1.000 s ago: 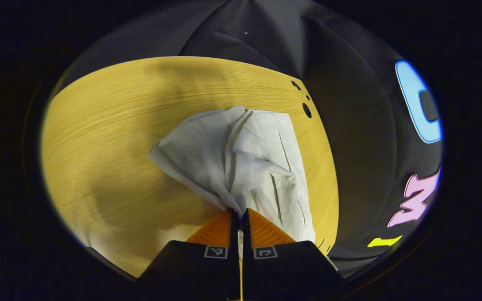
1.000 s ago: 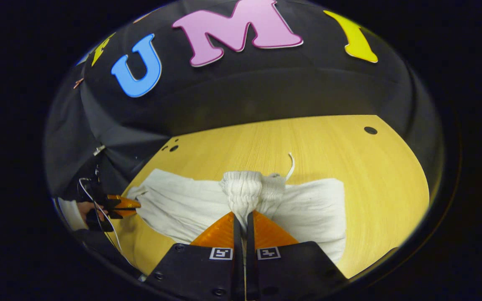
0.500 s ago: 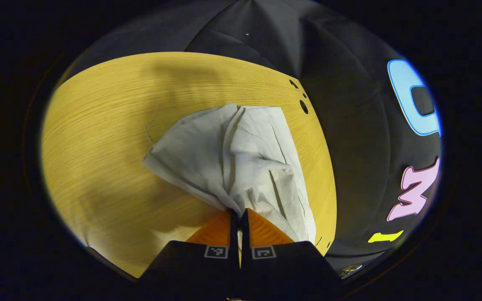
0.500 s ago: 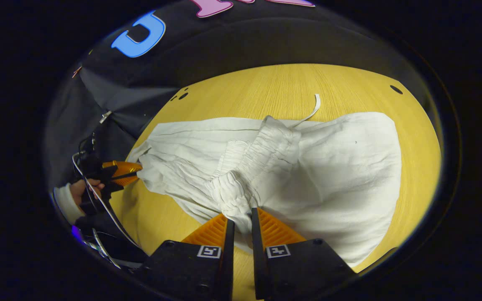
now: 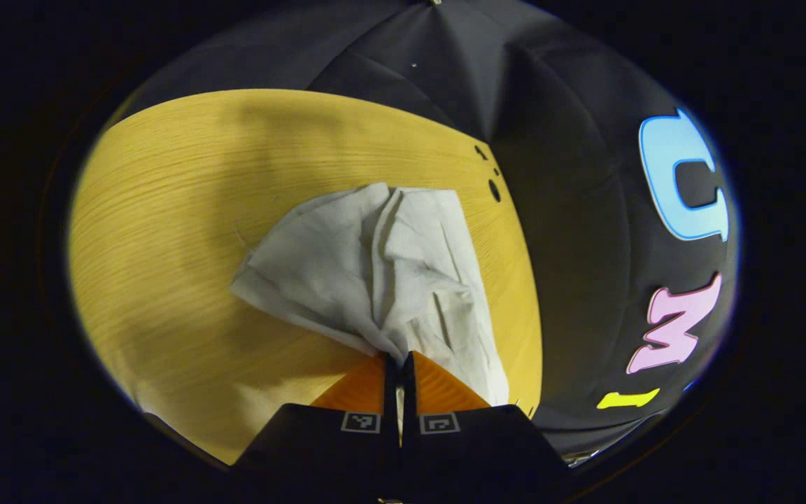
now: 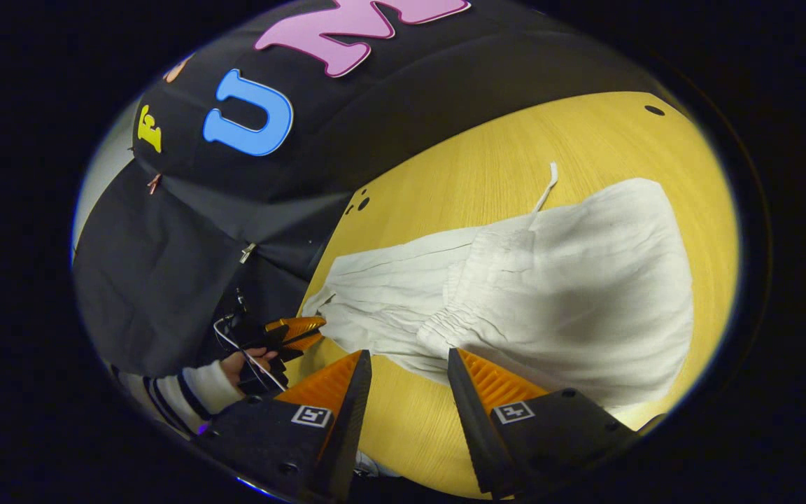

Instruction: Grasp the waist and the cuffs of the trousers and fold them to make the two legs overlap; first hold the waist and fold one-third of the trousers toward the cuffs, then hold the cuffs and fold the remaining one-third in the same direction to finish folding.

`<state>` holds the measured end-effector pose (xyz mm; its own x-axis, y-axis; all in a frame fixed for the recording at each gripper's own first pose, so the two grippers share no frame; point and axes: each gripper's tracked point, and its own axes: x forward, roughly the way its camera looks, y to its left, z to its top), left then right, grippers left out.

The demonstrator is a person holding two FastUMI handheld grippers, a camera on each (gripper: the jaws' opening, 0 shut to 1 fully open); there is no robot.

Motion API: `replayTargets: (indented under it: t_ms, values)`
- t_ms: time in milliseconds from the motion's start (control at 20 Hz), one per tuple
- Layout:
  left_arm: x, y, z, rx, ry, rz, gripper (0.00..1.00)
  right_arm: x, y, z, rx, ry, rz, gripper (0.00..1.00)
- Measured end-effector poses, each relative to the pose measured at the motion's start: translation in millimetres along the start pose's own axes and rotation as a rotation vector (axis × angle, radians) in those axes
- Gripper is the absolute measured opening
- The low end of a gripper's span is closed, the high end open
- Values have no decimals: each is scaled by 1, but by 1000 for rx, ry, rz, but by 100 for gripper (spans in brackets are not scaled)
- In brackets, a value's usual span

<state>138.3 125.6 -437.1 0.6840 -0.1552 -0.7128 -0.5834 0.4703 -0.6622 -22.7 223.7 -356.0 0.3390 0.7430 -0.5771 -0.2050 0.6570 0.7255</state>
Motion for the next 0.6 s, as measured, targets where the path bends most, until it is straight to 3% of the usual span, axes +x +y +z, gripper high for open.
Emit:
replayTargets:
  t_ms: [150,600]
  values:
    - [-14,-24,11,11,-46,-91,6,-20,-18,2,8,-29,-44,69]
    - [-24,-143,-7,370,-122,-265,6,-97,-61,30,174,-216,-111,69]
